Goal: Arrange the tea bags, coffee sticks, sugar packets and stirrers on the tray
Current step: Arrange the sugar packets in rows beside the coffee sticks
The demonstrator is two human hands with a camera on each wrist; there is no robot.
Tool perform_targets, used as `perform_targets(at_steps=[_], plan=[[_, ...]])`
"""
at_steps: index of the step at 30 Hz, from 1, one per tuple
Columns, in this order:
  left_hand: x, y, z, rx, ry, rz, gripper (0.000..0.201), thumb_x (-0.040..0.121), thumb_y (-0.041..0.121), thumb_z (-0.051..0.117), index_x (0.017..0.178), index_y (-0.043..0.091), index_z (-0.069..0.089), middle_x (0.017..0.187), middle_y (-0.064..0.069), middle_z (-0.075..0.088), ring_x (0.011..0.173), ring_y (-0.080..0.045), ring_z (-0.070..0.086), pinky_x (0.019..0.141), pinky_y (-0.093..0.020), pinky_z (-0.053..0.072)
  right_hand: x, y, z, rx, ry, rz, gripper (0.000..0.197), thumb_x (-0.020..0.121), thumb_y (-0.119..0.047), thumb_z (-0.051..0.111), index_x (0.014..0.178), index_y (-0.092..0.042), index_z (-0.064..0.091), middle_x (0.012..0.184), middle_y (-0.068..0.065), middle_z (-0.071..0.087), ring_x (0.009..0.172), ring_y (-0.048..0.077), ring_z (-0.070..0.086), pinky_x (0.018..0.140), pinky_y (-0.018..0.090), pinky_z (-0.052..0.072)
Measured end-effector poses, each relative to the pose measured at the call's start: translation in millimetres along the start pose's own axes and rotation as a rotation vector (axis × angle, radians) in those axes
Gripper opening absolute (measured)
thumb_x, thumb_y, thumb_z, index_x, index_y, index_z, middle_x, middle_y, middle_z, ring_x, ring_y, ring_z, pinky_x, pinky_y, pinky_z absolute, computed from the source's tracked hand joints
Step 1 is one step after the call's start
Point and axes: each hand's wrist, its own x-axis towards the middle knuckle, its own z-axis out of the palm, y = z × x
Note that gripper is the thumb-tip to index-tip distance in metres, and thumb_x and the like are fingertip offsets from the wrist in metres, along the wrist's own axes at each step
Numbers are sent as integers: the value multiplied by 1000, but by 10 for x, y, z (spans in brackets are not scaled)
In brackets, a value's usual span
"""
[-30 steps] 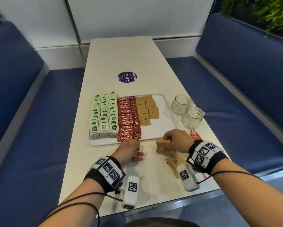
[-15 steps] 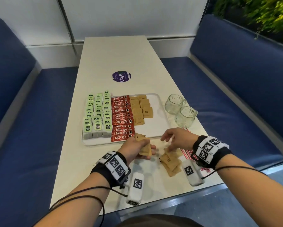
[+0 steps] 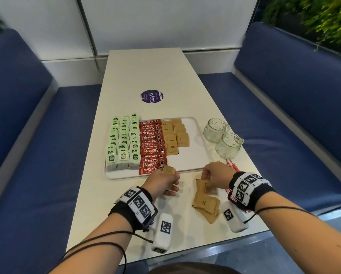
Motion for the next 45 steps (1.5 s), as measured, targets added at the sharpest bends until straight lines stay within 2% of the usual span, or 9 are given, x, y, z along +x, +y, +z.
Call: perform_targets(at_steps=[5, 10, 14, 18, 22, 29, 34, 40, 45], plan=[[6, 13, -75, 116, 53, 108, 8, 91, 7, 66, 94, 13, 63, 83, -5, 65, 66, -16, 62, 59, -25, 54, 21, -129, -65, 57, 44, -85, 18, 72, -18, 79, 81, -26, 65, 79, -8, 63, 72, 9, 59, 64, 21, 48], [-13, 118, -112, 402, 39, 256, 23, 85, 8, 72, 107, 13, 68, 91, -5, 69, 71, -14, 61, 58, -22, 50, 28, -484, -187, 129, 58, -235, 18, 76, -13, 77, 91, -22, 72, 85, -7, 67, 77, 6, 59, 69, 16, 48], [22, 183, -142, 550, 54, 274, 13, 84, 9, 70, 96, 11, 71, 89, -15, 73, 71, -21, 63, 62, -31, 51, 84, -715, -233, 260, 85, -308, 29, 73, -4, 78, 94, -20, 66, 83, -1, 70, 72, 6, 62, 68, 17, 51], [66, 229, -196, 399, 131, 267, 8, 85, 11, 71, 92, 10, 68, 81, -10, 71, 65, -17, 63, 59, -28, 48, 144, -808, -287, 416, 191, -307, 33, 73, -4, 78, 100, -18, 64, 80, -3, 68, 69, 4, 61, 65, 15, 48], [124, 343, -232, 47, 214, 204, 15, 85, 8, 73, 99, 6, 69, 81, -11, 70, 63, -18, 63, 57, -26, 54, 260, -766, -334, 431, 327, -182, 31, 77, -29, 79, 101, -20, 61, 86, -5, 65, 72, 7, 58, 65, 23, 43], [292, 578, -274, -211, 101, 82, 23, 89, 9, 69, 110, 1, 65, 85, -10, 74, 69, -20, 70, 61, -30, 61, 446, -732, -495, 742, 228, -223, 11, 91, -12, 65, 81, -15, 61, 81, 7, 68, 65, 13, 61, 60, 23, 51], [405, 712, -437, -377, 84, 17, 18, 96, 8, 57, 110, -2, 60, 104, -20, 71, 85, -29, 71, 69, -36, 63, 894, -307, -534, 399, 336, 72, 24, 90, -25, 65, 84, -2, 59, 85, 16, 65, 78, 33, 66, 73, 44, 57], [572, 780, -596, -473, 81, 1, 24, 101, 2, 41, 124, 5, 45, 113, -22, 68, 104, -34, 68, 77, -39, 60, 1183, -244, -340, 292, 237, 155, 32, 91, -31, 64, 67, -16, 48, 67, 1, 54, 65, 21, 54, 64, 33, 45], [645, 756, -688, -490, 68, -5, 30, 96, 2, 54, 125, 4, 51, 116, -22, 67, 100, -32, 71, 73, -33, 62, 1325, -275, -338, 336, 224, 160, 34, 90, -33, 66, 66, -16, 48, 64, 1, 54, 54, 16, 49, 56, 29, 42]])
